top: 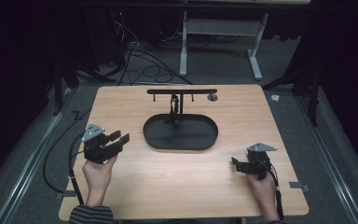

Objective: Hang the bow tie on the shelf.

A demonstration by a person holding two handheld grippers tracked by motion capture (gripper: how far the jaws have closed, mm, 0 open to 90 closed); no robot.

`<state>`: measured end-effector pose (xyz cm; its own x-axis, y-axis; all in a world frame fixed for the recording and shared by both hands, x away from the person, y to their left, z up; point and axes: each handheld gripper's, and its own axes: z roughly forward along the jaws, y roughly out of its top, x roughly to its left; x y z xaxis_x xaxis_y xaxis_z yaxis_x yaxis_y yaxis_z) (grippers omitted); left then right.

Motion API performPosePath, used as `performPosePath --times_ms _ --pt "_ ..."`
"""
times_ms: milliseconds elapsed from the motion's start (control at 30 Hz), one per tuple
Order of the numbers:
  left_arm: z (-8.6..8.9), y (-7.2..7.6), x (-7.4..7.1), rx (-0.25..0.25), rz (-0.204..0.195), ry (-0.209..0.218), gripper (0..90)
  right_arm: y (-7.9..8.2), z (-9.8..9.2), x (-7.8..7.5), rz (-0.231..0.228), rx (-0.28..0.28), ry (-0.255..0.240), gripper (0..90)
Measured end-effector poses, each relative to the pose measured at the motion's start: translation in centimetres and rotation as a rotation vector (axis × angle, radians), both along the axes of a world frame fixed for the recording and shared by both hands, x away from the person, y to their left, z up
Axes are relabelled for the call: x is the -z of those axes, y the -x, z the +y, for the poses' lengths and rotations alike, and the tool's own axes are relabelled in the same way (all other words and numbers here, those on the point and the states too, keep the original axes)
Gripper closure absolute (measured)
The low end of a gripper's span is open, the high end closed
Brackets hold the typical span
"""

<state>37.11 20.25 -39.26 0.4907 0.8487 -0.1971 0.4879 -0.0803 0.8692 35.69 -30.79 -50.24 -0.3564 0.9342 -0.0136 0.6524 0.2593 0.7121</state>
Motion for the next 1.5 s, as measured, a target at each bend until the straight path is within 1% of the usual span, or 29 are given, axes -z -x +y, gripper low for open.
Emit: performPosePath --times_ms 233,567,700,967,1067,1167,1267,1500 --pt "0.4 0.2 0.6 -0.01 0.011 0.012 56.7 0.0 0.0 0.0 0.0 0.0 0.0 21.9" --pt "1.1 0.9 1.6 -0.03 0.022 0.019 55.9 0.0 0.0 0.0 -0.001 -0.001 0.0 21.9" --pt "1.3 1.0 2.2 -0.035 0.04 0.018 55.3 0.0 0.0 0.0 -0.001 -0.001 0.001 21.9" --pt "1.4 1.2 2.9 -0.043 0.051 0.02 54.8 0.0 0.0 0.0 -0.001 -0.001 0.001 21.9" --pt "1.5 1.3 3.4 -0.045 0.064 0.012 54.5 0.0 0.0 0.0 -0.001 -0.001 0.001 21.9" --pt "1.5 1.4 3.7 -0.05 0.069 0.014 54.3 0.0 0.0 0.0 -0.001 -0.001 0.0 21.9" --pt "1.6 1.5 4.2 -0.052 0.084 0.018 53.5 0.0 0.0 0.0 -0.001 -0.001 0.001 21.8" --pt "1.6 1.6 4.7 -0.06 0.097 0.017 52.1 0.0 0.0 0.0 -0.001 -0.001 0.001 21.9"
